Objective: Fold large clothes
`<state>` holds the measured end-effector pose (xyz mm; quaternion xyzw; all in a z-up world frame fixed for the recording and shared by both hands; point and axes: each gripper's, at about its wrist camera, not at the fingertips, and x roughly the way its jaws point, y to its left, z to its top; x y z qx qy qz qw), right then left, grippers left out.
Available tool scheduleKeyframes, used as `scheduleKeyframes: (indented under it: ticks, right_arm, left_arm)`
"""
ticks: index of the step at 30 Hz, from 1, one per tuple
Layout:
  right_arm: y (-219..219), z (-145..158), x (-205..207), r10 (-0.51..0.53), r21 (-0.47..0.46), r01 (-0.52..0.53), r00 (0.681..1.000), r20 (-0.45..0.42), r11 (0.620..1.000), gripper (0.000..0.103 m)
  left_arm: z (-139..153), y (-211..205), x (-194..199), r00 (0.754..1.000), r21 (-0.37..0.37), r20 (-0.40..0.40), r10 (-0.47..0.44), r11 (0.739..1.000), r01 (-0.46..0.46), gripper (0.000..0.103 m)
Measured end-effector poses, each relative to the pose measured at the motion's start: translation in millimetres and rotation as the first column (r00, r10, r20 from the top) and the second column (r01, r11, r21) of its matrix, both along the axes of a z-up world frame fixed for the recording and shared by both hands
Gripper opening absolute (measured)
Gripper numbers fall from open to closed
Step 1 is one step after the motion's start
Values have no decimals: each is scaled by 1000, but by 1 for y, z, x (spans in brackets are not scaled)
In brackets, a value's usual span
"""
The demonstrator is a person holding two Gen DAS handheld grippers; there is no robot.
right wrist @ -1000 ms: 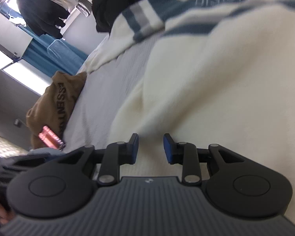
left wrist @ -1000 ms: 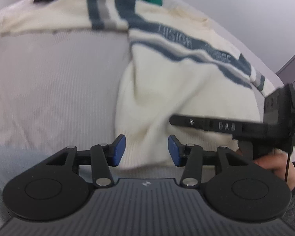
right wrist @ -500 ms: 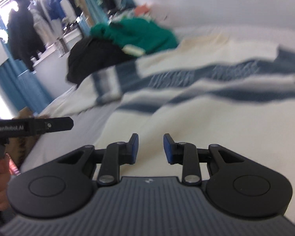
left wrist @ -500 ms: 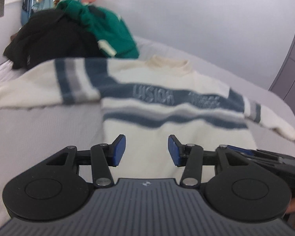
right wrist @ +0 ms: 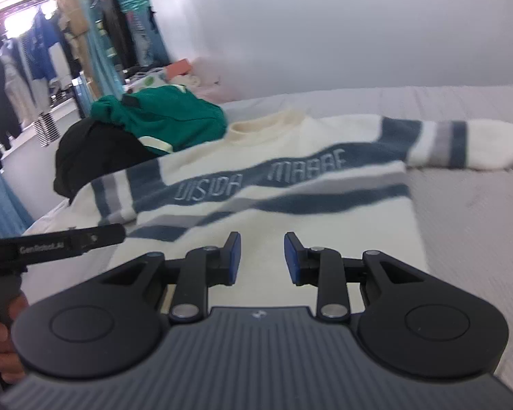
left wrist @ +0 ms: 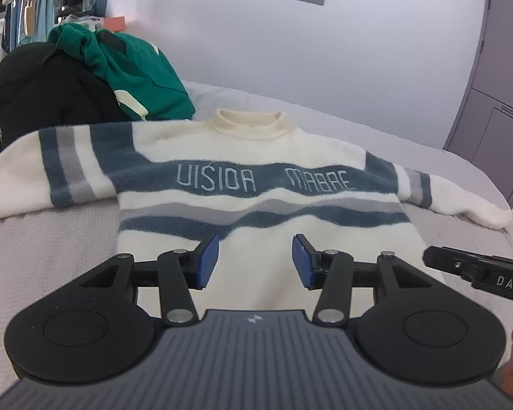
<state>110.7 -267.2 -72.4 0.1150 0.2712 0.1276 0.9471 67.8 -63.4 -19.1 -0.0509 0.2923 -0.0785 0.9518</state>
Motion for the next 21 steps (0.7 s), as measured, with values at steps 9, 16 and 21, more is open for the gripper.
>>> scheduleKeyframes:
  ticks: [9, 16, 21]
  right_arm:
    - [6, 5, -24, -64, -51, 66, 996, 55, 997, 32]
    - [10, 9, -29, -84, -82, 90, 994, 74, 993, 32]
    - [10, 8, -26, -106, -97, 112, 993, 57, 989, 32]
  left_arm:
    - [6, -2, -31, 999, -16, 31, -20, 1000, 20, 54]
    - [3, 4, -42, 1000, -30, 22, -13, 999, 13, 61]
    - [1, 7, -43, 1000, -37, 16, -4, 999, 4, 67]
